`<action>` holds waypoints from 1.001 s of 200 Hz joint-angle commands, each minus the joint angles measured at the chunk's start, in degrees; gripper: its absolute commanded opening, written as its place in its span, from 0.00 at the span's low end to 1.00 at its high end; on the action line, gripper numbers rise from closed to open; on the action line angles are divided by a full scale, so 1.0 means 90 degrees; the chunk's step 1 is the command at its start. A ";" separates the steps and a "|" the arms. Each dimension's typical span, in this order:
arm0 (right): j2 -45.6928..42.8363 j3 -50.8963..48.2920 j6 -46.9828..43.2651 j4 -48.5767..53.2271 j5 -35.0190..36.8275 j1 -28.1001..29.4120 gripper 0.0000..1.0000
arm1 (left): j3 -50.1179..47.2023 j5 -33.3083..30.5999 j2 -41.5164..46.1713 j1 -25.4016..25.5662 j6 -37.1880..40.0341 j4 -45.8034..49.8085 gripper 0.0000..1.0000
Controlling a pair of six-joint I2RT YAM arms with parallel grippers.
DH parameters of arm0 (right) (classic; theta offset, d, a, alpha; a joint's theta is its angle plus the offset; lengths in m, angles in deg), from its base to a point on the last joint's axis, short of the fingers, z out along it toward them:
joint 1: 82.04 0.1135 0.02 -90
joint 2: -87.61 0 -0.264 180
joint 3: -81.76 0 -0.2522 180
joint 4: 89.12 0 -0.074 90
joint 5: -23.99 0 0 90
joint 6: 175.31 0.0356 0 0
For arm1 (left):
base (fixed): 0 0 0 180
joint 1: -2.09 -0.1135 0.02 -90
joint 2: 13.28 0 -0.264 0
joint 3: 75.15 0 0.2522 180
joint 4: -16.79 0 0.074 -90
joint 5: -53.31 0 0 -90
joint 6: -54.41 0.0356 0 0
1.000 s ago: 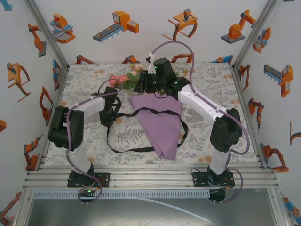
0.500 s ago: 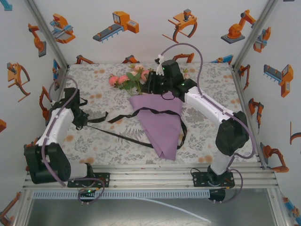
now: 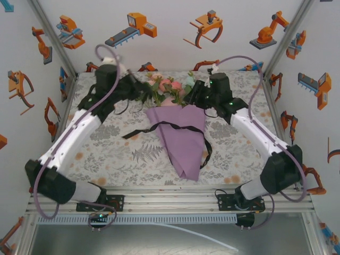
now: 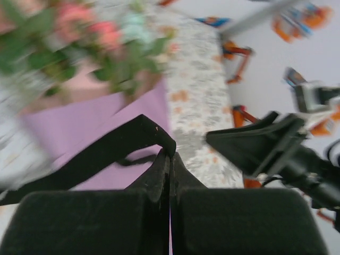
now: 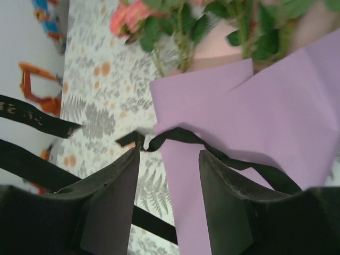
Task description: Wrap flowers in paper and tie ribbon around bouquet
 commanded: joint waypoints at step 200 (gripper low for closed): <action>0.0039 -0.1820 -0.2696 0.0367 -0.1169 -0.1613 0.61 | -0.1838 0.1095 -0.0343 0.0413 0.2555 0.1050 0.65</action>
